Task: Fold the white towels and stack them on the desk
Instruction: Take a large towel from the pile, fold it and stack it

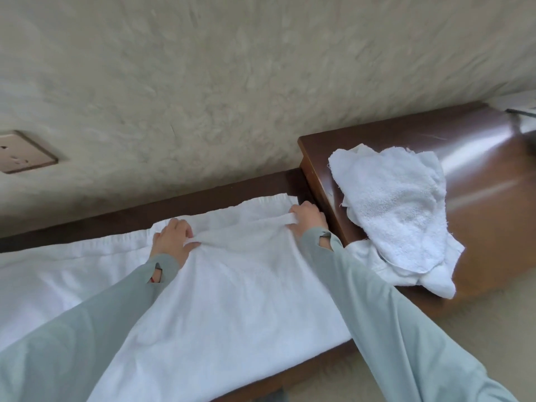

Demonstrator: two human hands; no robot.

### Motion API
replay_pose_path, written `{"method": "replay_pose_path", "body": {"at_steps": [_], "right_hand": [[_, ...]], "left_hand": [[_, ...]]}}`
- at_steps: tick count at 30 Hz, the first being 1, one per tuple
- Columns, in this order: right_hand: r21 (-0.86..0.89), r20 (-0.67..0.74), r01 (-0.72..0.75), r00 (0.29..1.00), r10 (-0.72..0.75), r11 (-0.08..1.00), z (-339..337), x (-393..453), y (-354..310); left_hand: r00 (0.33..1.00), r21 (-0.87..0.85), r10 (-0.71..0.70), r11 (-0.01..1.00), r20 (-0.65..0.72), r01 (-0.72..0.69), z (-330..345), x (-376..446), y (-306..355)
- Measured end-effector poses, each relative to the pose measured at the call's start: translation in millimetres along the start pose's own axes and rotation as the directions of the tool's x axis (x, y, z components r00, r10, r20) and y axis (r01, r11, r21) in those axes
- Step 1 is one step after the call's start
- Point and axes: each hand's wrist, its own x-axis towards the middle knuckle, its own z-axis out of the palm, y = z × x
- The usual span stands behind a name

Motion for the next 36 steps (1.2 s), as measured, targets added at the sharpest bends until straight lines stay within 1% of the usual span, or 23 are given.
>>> {"method": "replay_pose_path", "body": {"at_steps": [2,3,5,8,10,12,13,15,18,19,21,23,25,26,28,29,30,31,32,33,34,35,36], "right_hand": [[0.195,-0.142,-0.063,0.986,0.092,0.979,2.1,-0.5,2.8],[0.228,-0.164,-0.082,0.979,0.121,0.970,5.0,-1.2,3.2],[0.220,-0.088,-0.122,0.986,0.144,0.968,13.3,-2.5,2.5],[0.309,-0.015,-0.190,0.979,0.204,0.932,17.7,-4.2,-2.1],[0.318,0.014,-0.231,0.971,0.239,0.920,17.9,-3.9,-4.9],[0.260,0.043,-0.210,0.978,0.206,0.943,16.2,-3.1,-8.5],[0.253,0.051,-0.175,0.984,0.168,0.951,15.3,-2.1,-10.2],[0.304,0.058,-0.115,0.993,0.102,0.946,11.7,-2.9,-14.6],[0.384,0.066,-0.096,0.995,0.076,0.918,7.0,-4.5,-19.1],[0.371,0.045,-0.104,0.995,0.094,0.923,4.4,-5.5,-20.3],[0.256,-0.047,-0.125,0.989,0.142,0.959,-0.2,-6.6,-20.4],[0.087,-0.212,-0.132,0.966,0.148,0.987,0.5,-6.0,-19.3],[-0.024,-0.365,-0.107,0.927,0.091,0.994,6.8,-5.1,-19.8],[-0.065,-0.417,-0.057,0.909,0.025,0.996,12.7,-5.5,-21.2],[-0.169,-0.442,0.139,0.874,-0.201,0.976,28.1,-10.1,-31.2],[-0.220,-0.402,0.278,0.848,-0.346,0.935,39.4,-15.7,-38.3],[-0.284,-0.300,0.430,0.809,-0.505,0.857,51.6,-22.7,-46.5],[-0.345,-0.151,0.571,0.750,-0.644,0.745,66.9,-29.2,-51.2],[-0.396,-0.021,0.663,0.685,-0.729,0.635,82.3,-32.8,-49.9],[-0.429,0.061,0.699,0.654,-0.754,0.572,93.9,-31.4,-43.2],[-0.435,0.080,0.677,0.686,-0.723,0.594,101.3,-25.7,-32.5],[-0.422,0.028,0.600,0.758,-0.652,0.680,103.9,-19.3,-22.2],[-0.395,-0.048,0.481,0.840,-0.541,0.783,104.6,-13.6,-13.6]], "left_hand": [[0.986,-0.023,-0.072,0.997,-0.152,0.069,5.0,-3.4,2.2],[0.973,-0.023,-0.099,0.995,-0.210,0.097,7.8,-6.0,3.7],[0.962,-0.065,-0.128,0.991,-0.243,0.115,12.7,-11.8,4.7],[0.969,-0.176,-0.161,0.976,-0.187,0.128,17.5,-16.4,-7.9],[0.979,-0.178,-0.120,0.980,-0.164,0.090,14.3,-16.3,-24.9],[0.993,-0.124,-0.058,0.991,-0.104,0.045,8.0,-14.4,-45.5],[0.997,-0.096,-0.057,0.994,-0.049,0.052,3.8,-13.3,-54.7],[0.996,-0.002,-0.082,0.997,0.046,0.082,-3.4,-11.1,-67.9],[0.995,0.196,-0.071,0.979,0.066,0.057,-9.3,-8.9,-74.1],[0.993,0.233,-0.089,0.970,0.073,0.070,-12.1,-8.0,-74.4],[0.989,0.281,-0.127,0.954,0.076,0.101,-18.8,-8.5,-71.9],[0.992,0.284,-0.129,0.950,-0.008,0.126,-21.0,-10.0,-68.5],[0.975,0.239,-0.157,0.952,-0.156,0.192,-19.1,-13.5,-58.8],[0.964,0.214,-0.168,0.954,-0.207,0.212,-16.5,-14.9,-51.6],[0.962,0.173,-0.130,0.969,-0.242,0.174,-9.8,-17.6,-34.9],[0.968,0.172,-0.060,0.980,-0.243,0.104,-2.9,-19.9,-25.7],[0.972,0.195,0.037,0.981,-0.231,0.009,6.4,-22.2,-16.5],[0.975,0.230,0.125,0.970,-0.183,-0.081,19.4,-24.7,-8.6],[0.977,0.271,0.177,0.952,-0.116,-0.140,34.5,-26.9,-2.9],[0.981,0.293,0.189,0.941,-0.037,-0.170,49.2,-27.9,-1.2],[0.983,0.295,0.186,0.939,0.003,-0.179,63.5,-26.2,-4.3],[0.985,0.301,0.172,0.939,0.005,-0.166,74.5,-22.8,-9.1],[0.985,0.317,0.170,0.936,-0.034,-0.151,79.8,-18.9,-11.4]]}}
